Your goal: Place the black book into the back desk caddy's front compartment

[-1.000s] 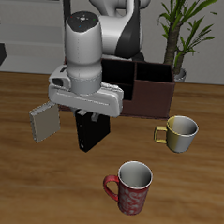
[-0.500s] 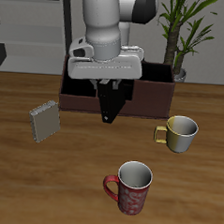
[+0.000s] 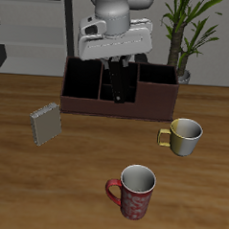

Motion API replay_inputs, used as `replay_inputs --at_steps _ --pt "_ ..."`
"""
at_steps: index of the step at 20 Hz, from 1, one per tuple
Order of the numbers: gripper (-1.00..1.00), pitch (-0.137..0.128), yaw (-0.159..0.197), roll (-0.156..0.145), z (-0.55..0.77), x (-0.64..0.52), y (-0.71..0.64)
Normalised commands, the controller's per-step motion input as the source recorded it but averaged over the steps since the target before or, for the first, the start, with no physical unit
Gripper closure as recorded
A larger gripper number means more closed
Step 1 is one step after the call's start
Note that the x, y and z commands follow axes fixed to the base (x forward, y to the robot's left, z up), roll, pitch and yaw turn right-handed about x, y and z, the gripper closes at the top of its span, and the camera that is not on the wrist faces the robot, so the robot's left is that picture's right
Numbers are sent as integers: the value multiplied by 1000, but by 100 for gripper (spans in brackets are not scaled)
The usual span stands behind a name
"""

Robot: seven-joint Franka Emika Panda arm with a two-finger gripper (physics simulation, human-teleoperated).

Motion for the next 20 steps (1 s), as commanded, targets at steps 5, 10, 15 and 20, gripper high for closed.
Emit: replay_inputs --at_steps 5,10,15,20 --pt "100 -4 177 -11 130 -243 62" --pt "100 0 183 -24 75 -137 34" --pt "100 -10 173 -6 36 -149 53" --pt "100 -27 137 -16 104 -176 62"
